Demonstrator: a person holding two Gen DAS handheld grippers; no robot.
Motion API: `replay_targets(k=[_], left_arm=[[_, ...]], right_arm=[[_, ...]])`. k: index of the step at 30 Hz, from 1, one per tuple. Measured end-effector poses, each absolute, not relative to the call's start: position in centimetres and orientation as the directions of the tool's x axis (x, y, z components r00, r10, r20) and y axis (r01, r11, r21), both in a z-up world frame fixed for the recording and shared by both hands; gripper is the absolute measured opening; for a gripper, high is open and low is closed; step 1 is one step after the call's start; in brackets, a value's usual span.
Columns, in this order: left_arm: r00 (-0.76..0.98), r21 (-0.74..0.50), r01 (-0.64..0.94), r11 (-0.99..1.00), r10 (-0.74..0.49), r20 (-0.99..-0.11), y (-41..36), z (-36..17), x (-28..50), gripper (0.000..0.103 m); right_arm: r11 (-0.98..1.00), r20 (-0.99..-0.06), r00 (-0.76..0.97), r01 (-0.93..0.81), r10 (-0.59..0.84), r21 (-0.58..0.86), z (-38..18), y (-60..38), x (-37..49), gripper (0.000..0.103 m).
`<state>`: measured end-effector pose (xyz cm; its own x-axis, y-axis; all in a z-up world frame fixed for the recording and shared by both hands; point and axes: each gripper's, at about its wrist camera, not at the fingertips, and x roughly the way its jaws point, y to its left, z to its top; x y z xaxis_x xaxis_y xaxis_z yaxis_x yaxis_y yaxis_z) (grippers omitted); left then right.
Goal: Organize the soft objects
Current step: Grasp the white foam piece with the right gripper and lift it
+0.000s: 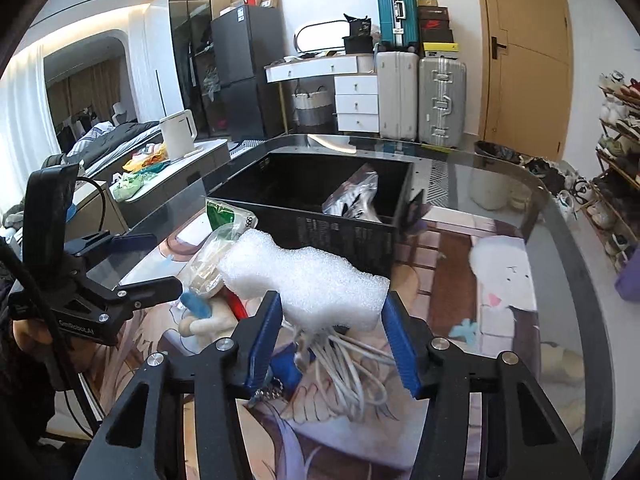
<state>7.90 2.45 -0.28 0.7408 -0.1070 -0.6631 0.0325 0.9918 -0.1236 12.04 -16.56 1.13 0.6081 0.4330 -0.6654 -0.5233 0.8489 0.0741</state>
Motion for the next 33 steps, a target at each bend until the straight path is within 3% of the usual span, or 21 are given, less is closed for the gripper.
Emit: replay_targets(k=[15, 24, 33], left_arm=[[0.718, -0.331, 0.06, 0.942, -0.271, -0.641, 2.3, 0.6, 10.1, 0.103], [0.693, -0.243, 0.037, 0.969, -0.2, -0.692, 1.1, 0.5, 12.0, 0.103], [0.614, -0.245, 0.014, 0.969, -0.201, -0.763, 1.2, -1.9, 13.3, 0.102]], right_arm=[[0.853, -0.628, 0.631, -0.512, 0.455, 0.104, 2.9, -17.6, 11.0, 0.052], [0.856, -0.626, 0.632, -0.505, 0.456, 0.113, 2.9, -17.8, 11.1, 0.052], [0.857, -0.628, 0.632, -0.501, 0.455, 0.117, 2.9, -18.1, 11.3, 0.052]])
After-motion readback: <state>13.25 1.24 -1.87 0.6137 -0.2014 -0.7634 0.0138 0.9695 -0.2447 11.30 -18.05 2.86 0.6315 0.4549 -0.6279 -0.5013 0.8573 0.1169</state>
